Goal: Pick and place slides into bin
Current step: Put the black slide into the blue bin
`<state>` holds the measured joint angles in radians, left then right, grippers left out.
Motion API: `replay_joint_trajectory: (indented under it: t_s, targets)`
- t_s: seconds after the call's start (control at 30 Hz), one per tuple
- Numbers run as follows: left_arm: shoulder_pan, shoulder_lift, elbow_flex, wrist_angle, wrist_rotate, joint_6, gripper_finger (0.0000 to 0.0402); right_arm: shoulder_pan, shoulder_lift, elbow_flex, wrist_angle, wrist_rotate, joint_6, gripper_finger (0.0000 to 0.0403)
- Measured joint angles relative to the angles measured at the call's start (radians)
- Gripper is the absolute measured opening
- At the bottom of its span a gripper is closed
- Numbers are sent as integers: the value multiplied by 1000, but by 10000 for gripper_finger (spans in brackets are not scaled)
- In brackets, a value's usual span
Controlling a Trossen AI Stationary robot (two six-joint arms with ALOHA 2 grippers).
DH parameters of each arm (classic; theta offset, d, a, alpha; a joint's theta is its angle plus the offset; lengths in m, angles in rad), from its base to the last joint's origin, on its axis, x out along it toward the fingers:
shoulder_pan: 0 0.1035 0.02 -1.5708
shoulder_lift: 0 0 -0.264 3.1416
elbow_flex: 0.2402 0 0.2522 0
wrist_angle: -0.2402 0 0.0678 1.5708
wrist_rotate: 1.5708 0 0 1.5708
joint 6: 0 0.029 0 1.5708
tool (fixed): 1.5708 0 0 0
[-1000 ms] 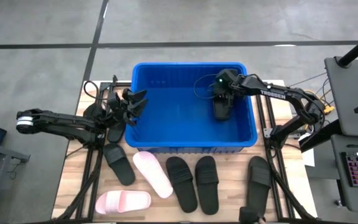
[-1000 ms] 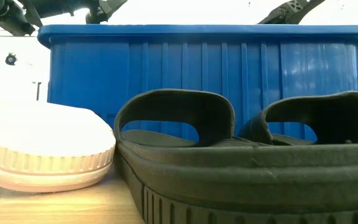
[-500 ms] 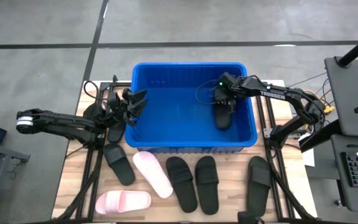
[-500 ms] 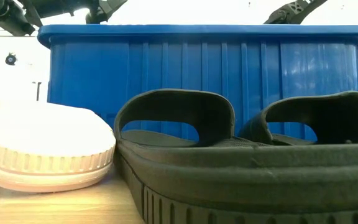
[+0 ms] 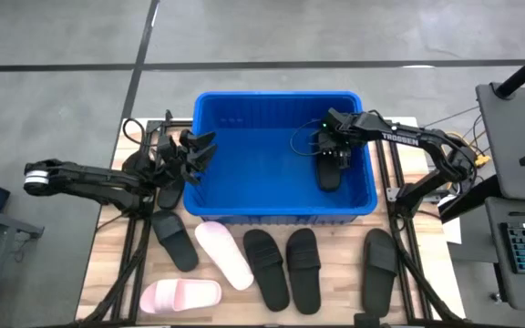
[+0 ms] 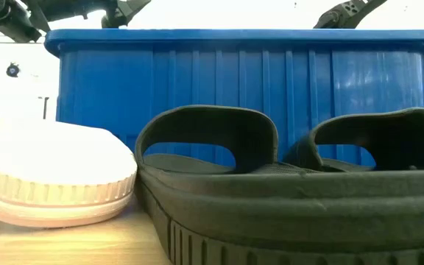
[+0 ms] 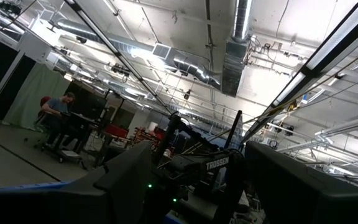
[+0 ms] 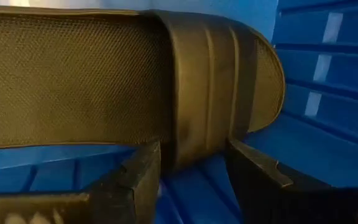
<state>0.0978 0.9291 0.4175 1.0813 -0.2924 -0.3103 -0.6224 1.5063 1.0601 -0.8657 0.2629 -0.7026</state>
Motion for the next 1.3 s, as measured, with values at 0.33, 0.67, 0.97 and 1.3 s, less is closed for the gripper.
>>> replay_joint_trajectory:
  t_s: [0.33,0.67,0.97,1.3]
  targets:
    - [0,0,0,-1,0,1,246,0,-28,151,-36,-1,175,162]
    - [-1,0,0,-1,0,2,246,2,-184,393,-60,-424,531,148]
    - [-1,0,-1,-29,0,1,246,77,-369,489,-126,-768,814,144]
    - [0,0,-1,-25,-71,0,246,302,-539,485,-130,-760,983,141]
